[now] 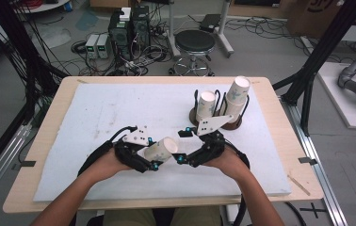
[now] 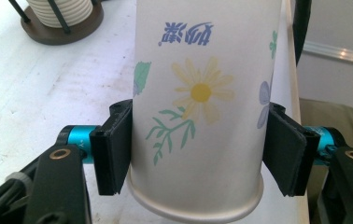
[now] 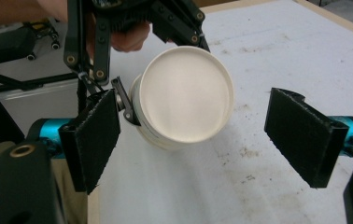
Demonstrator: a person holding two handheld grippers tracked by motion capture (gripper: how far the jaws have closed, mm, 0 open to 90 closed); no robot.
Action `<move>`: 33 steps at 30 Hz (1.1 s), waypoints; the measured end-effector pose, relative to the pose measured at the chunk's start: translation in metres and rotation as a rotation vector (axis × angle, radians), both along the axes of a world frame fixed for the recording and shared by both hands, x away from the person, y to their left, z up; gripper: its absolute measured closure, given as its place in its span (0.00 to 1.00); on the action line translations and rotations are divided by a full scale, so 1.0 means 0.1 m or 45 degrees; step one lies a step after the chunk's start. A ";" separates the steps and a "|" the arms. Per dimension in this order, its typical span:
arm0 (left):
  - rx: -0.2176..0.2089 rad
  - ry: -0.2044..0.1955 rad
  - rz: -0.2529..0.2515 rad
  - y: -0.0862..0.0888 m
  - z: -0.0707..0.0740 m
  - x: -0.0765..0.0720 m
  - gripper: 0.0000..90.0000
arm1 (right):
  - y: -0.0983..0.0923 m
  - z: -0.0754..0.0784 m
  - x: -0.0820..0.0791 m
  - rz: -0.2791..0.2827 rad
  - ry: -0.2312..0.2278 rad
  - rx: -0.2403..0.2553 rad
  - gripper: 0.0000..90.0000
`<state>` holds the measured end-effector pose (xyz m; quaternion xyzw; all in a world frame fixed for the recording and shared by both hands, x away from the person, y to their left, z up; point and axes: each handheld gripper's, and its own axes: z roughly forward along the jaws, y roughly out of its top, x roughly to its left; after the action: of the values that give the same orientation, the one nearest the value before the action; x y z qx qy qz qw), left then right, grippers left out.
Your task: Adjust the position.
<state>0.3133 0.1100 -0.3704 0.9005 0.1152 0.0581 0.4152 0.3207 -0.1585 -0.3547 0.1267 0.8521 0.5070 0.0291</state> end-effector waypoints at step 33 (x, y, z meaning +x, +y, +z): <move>0.215 0.010 -0.084 -0.12 0.04 0.01 0.36 | 0.23 -0.03 0.04 0.149 -0.032 -0.225 0.21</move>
<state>0.3141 0.0981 -0.3666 0.9358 0.0818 0.0503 0.3392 0.3246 -0.1356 -0.3580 0.0673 0.8991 0.4321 0.0213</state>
